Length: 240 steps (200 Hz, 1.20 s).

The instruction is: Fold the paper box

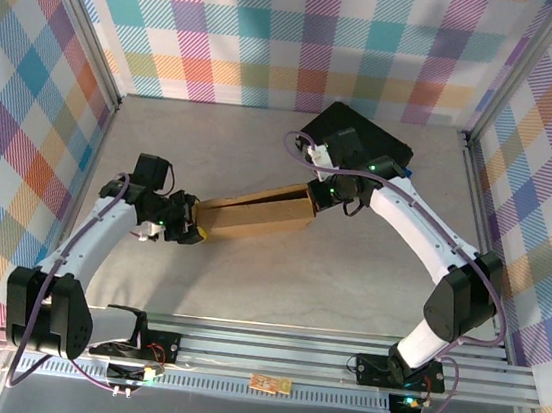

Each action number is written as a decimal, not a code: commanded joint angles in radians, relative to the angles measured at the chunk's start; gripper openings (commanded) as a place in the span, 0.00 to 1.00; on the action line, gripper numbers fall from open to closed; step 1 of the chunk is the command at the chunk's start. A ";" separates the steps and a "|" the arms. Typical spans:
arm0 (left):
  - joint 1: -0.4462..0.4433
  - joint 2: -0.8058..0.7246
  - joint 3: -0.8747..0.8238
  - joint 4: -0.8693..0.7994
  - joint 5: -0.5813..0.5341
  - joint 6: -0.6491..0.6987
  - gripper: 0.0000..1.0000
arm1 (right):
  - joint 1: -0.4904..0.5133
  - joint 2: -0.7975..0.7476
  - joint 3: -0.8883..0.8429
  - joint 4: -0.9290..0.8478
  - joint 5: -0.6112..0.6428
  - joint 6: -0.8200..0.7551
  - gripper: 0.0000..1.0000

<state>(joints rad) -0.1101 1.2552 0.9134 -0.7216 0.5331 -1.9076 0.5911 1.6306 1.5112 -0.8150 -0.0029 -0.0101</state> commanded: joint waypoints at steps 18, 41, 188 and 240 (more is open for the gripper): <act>0.021 0.117 -0.062 0.080 -0.018 -0.056 0.21 | 0.023 0.004 -0.079 0.060 -0.007 0.011 0.00; 0.053 0.150 -0.057 0.079 -0.015 -0.045 0.17 | 0.025 -0.006 -0.110 0.100 0.016 0.013 0.00; 0.110 0.180 -0.091 0.133 -0.070 -0.125 0.03 | 0.027 -0.111 -0.225 0.120 0.011 0.016 0.00; 0.116 0.208 -0.086 0.139 -0.065 -0.111 0.06 | 0.028 -0.149 -0.386 0.277 0.016 0.037 0.00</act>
<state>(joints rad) -0.0158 1.3617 0.8982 -0.5423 0.6960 -1.9530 0.5972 1.4677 1.1946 -0.4774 0.0669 0.0113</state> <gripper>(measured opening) 0.514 0.042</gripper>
